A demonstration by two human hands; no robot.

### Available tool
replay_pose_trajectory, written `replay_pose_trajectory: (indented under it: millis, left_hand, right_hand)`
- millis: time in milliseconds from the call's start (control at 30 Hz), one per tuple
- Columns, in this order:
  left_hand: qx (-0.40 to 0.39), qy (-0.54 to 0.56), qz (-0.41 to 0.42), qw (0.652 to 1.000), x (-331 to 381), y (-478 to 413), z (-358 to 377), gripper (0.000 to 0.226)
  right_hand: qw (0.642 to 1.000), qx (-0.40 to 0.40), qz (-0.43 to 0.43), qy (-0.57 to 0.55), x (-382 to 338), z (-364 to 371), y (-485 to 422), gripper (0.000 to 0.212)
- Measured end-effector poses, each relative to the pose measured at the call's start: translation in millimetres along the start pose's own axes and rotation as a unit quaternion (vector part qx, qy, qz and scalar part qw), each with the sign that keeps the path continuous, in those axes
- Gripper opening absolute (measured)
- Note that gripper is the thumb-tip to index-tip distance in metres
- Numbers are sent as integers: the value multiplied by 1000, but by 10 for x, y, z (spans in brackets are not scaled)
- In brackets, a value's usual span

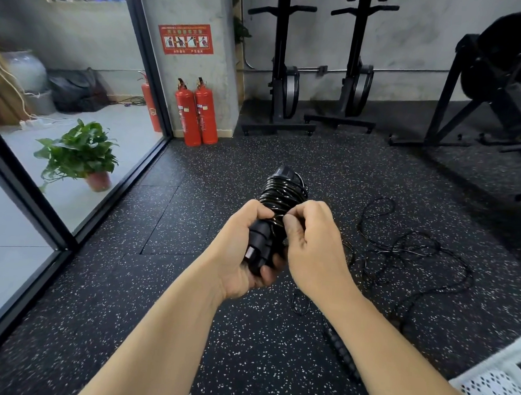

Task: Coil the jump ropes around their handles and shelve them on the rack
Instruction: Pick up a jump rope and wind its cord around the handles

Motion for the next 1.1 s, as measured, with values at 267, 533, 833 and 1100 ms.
replay_pose_trajectory:
  millis: [267,533,833,1100]
  left_hand:
    - [3,2,5,1000,25,-11,-2,31]
    - [2,-2,-26,1000,2,-22,-99,28]
    - [-3,-3,-25,1000,3,-43,-111,28]
    - [17,-52,-18,998,-29,-51,-144,24]
  right_hand:
    - [999,31,-11,-20,2,45,-6,8]
    - [997,8,-82,-5,-14,-23,-13,4]
    - [997,-15,5,-80,-10,-10,-69,9]
    - [998,-63,19,-24,13,-25,-79,5]
Point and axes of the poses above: each hand's wrist, its own y-axis away from the middle knuckle, its own z-axis out of the palm, x = y × z, the point moved 2 cm from there along -y, towards the middle knuckle, and after that the axes turned 4 degrees about -y, right-handed, at the moved point
